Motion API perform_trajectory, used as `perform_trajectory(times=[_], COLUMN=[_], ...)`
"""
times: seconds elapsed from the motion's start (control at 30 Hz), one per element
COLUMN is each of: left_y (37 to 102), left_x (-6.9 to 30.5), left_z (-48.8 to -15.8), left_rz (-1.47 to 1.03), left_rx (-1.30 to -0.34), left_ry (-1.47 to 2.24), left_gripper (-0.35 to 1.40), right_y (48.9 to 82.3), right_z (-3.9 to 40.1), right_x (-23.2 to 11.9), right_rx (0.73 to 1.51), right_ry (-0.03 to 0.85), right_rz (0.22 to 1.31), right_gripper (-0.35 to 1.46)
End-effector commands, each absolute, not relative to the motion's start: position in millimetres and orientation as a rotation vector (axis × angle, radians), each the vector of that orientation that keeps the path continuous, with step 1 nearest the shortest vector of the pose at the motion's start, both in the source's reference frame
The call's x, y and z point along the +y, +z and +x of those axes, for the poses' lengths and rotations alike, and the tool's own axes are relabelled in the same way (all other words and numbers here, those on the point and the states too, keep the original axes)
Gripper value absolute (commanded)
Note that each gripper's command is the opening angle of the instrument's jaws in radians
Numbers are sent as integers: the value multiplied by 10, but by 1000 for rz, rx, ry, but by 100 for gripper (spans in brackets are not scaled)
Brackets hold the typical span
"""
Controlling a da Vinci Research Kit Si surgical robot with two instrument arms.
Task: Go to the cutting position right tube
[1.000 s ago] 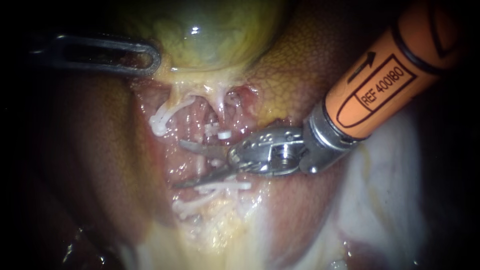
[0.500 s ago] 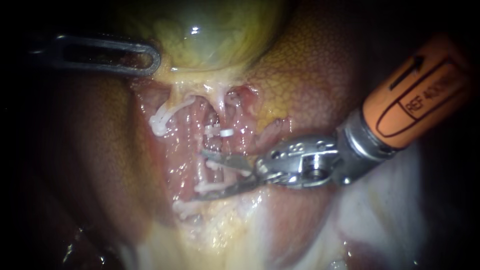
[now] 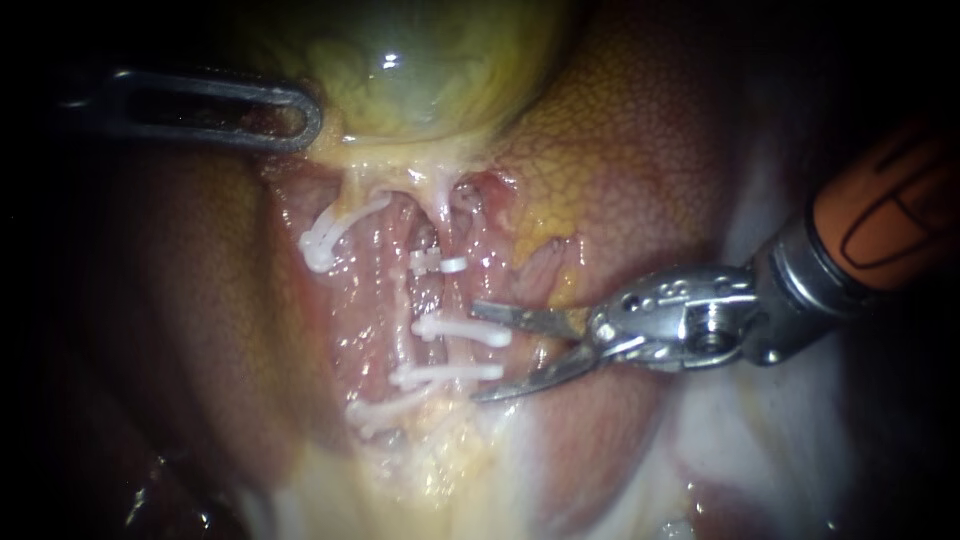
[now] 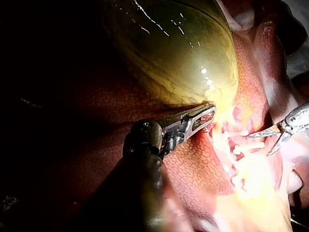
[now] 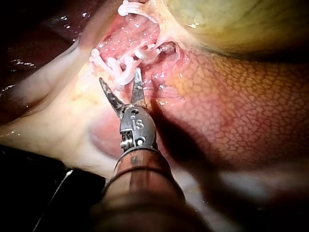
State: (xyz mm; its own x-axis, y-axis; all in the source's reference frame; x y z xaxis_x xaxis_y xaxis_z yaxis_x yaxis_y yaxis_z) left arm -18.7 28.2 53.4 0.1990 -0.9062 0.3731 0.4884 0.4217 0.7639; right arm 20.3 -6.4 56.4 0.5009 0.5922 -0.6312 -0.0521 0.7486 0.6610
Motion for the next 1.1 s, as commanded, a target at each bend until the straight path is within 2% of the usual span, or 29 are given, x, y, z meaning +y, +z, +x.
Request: perform_trajectory(times=[0.03, 0.37, 0.7, 0.9, 1.1], left_y=[534, 534, 534, 534, 533], left_x=[282, 282, 282, 282, 282], left_z=[-187, -187, -188, -189, -190], left_rz=[551, 551, 550, 550, 550], left_rx=[-918, -918, -918, -918, -918], left_ry=[-1047, -1047, -1047, -1048, -1048], left_gripper=[-35, -35, -35, -35, -35], right_y=[568, 597, 609, 610, 611], right_z=[203, 212, 227, 233, 246], right_x=[-64, -53, -49, -48, -47], right_rx=[975, 961, 960, 983, 1044], right_ry=[430, 479, 483, 429, 391], right_rz=[633, 650, 664, 707, 752], right_gripper=[113, 111, 111, 104, 99])
